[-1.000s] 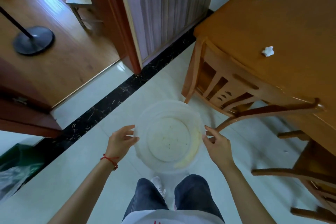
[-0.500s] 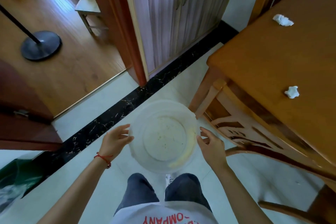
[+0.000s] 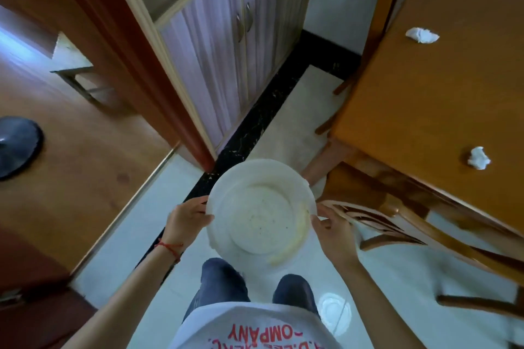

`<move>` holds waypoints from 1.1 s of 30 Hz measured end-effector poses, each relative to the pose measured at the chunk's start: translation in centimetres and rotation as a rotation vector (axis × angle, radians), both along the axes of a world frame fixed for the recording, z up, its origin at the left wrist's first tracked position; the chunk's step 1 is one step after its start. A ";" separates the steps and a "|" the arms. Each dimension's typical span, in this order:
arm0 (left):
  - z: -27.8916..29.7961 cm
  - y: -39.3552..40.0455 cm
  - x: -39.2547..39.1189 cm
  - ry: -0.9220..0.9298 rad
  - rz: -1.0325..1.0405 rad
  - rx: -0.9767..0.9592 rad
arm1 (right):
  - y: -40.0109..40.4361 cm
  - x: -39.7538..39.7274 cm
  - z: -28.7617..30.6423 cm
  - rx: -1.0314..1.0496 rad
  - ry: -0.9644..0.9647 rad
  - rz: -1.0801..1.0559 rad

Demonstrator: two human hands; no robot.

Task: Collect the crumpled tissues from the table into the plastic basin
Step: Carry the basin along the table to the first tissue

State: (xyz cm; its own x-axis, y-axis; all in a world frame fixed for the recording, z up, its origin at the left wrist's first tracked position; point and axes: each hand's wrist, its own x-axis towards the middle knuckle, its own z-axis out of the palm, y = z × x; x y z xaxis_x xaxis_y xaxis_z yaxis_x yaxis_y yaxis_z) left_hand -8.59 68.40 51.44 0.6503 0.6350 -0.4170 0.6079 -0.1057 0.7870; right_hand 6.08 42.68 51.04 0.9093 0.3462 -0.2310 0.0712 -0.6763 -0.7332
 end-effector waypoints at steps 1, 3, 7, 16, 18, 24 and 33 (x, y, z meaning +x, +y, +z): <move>0.1 1.6 0.8 0.012 -0.030 0.012 | 1.1 0.1 0.0 -0.011 0.020 -0.018; 0.7 4.5 2.6 0.018 -0.084 -0.012 | 3.0 0.4 0.1 -0.013 0.029 -0.059; 1.1 8.7 6.3 -0.029 -0.162 -0.097 | 5.7 1.7 0.8 0.007 0.080 -0.156; 1.7 12.1 14.7 -0.082 -0.293 -0.098 | 8.8 7.2 2.6 0.030 -0.024 -0.227; 1.5 12.7 16.4 -0.094 -0.271 -0.102 | 9.2 8.8 2.5 0.051 -0.021 -0.236; 2.1 14.1 21.6 -0.104 -0.238 -0.063 | 10.9 14.6 2.4 0.119 0.054 -0.251; 2.8 15.1 30.7 -0.093 -0.209 -0.047 | 11.7 23.2 2.6 0.135 0.031 -0.317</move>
